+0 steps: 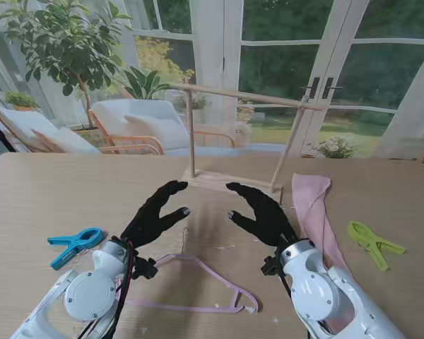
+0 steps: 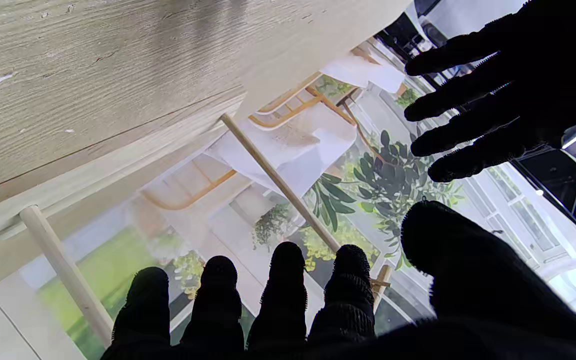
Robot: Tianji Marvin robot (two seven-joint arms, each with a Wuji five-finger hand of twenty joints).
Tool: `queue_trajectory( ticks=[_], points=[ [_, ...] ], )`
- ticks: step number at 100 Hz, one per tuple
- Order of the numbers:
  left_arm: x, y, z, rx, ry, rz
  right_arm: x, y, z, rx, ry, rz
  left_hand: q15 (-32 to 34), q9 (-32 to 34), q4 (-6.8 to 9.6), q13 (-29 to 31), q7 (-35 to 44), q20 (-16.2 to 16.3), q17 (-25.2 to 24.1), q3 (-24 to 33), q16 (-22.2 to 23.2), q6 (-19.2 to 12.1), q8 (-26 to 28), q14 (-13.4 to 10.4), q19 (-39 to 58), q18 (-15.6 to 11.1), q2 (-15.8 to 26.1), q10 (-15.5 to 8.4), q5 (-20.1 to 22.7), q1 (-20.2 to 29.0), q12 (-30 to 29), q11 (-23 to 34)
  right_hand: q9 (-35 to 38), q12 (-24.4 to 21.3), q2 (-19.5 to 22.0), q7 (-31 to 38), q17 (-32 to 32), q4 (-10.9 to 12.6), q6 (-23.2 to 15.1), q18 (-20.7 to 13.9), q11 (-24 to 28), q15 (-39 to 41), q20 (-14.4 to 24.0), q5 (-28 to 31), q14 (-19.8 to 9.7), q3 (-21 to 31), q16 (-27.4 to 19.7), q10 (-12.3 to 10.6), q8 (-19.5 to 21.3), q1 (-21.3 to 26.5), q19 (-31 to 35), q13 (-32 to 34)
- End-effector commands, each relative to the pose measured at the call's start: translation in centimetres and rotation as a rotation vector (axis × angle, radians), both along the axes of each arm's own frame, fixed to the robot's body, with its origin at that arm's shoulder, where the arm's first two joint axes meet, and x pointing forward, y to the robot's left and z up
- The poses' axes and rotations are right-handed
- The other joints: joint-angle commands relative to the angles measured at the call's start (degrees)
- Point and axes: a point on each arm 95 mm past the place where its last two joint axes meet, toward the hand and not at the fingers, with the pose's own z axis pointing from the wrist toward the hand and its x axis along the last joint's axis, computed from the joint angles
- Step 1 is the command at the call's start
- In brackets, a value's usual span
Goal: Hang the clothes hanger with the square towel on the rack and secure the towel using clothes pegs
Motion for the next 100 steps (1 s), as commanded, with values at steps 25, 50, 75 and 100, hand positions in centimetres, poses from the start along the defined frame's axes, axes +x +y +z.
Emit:
queue_trajectory(
  ticks=[25,50,75,100],
  points=[
    [-0.1,-0.5,0.0,0.001,0.016,-0.015,-0.3,0.2,-0.2,0.003,0.01,0.01,0.0,-0.6,1.09,-1.1,0.7,-0.8,-0.1,-1.0,-0.6,-1.8,-0.4,-1.6,-0.7,-2.0,1.2,-0.8,-1.7,2.4,0.6,-0.5,-1.1,0.1,0.4,-0.5,-0.1,-2.3,-0.7,-0.1,0.1,0.6,29.6,-1.5,-0.9,-1.0,0.4,-0.5,1.0,-1.3,-0.5,-1.5],
    [-0.3,-0.5,0.0,0.005,0.016,-0.017,-0.5,0.1,0.0,0.015,0.005,0.0,0.1,-0.4,1.12,-1.1,0.9,-0.8,-0.1,-0.5,-0.5,-1.4,-0.3,-1.5,-0.6,-2.0,0.9,-0.6,-1.5,2.6,0.8,-0.1,-1.1,0.5,-0.1,-0.1,0.1,0.0,-1.2,-0.1,0.9,1.2,29.6,0.0,-1.0,1.0,0.4,-0.6,1.1,2.2,-0.4,-1.4],
    [-0.4,-0.2,0.2,-0.001,0.004,-0.016,-0.7,0.3,0.4,0.015,-0.017,-0.004,0.1,-0.3,1.13,-1.1,1.2,-0.8,-0.1,-0.2,-0.4,-1.0,-0.2,-1.4,-0.5,-1.9,0.5,-0.6,-1.2,2.7,1.0,0.2,-1.1,0.6,-1.1,-0.2,0.4,4.7,-1.3,-0.1,1.2,1.5,29.6,0.3,-1.0,3.0,0.3,-0.7,1.0,2.3,-0.4,-1.4],
    [-0.6,0.4,0.2,0.022,-0.021,-0.001,-0.2,0.4,0.5,0.034,-0.025,0.006,0.5,-0.1,1.17,-1.0,1.6,0.3,-0.3,1.4,0.6,-0.5,0.1,-1.1,0.4,-1.6,-0.8,-0.1,-0.6,2.6,1.6,1.0,-1.1,0.7,-0.9,0.0,0.6,1.5,-1.1,0.0,1.4,1.8,29.6,0.3,-0.9,0.4,0.4,-0.5,1.2,1.3,-0.2,-1.3]
  ],
)
